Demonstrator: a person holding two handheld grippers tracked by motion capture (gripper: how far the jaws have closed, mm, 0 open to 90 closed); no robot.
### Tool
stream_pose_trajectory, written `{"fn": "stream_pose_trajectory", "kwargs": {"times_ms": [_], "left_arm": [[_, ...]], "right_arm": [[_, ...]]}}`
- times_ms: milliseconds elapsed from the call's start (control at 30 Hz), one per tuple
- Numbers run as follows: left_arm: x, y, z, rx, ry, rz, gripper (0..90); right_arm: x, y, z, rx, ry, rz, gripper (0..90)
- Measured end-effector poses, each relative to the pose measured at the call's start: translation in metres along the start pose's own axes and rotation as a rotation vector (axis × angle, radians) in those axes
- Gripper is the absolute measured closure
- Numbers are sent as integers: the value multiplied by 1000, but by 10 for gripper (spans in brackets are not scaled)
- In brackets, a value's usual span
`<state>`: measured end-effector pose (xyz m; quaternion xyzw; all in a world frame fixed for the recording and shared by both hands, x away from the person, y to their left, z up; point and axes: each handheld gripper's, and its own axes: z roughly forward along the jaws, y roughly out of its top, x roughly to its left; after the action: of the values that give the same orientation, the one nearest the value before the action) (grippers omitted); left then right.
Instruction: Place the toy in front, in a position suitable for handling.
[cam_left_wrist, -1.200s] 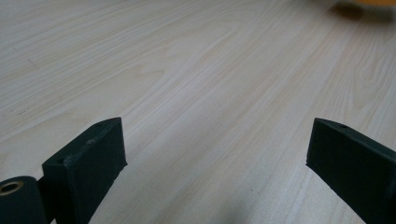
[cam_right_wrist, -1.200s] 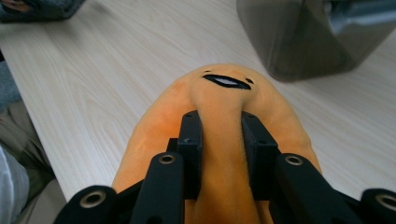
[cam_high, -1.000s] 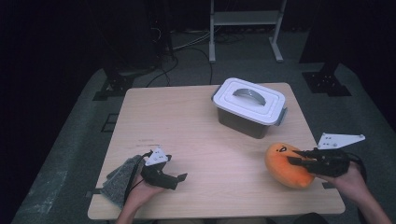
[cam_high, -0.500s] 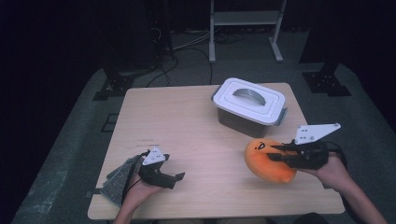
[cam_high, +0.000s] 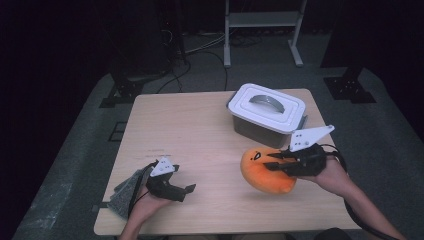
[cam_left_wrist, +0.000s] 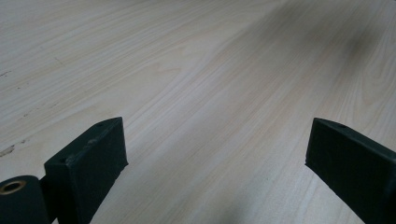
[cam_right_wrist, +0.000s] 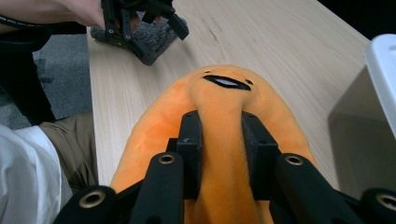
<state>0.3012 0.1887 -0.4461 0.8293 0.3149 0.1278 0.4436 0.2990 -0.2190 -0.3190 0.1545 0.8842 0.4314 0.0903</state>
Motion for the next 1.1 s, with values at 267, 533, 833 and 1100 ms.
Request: {"fn": "stream_pose_trajectory", "kwargs": {"times_ms": [267,533,833,1100], "left_arm": [[3,-1,-2,6,7,2,44],[6,-2,-5,5,14,1,43],[10,-4,-7,6,16,-10,43],[12,-5,-8,2,23,-14,43]], "right_arm": [[-2,11,21,4,38,-15,713],[-3,17,43,7,72,-31,712],[-3,20,69,22,113,-42,709],[-3,17,89,36,142,-51,708]]}}
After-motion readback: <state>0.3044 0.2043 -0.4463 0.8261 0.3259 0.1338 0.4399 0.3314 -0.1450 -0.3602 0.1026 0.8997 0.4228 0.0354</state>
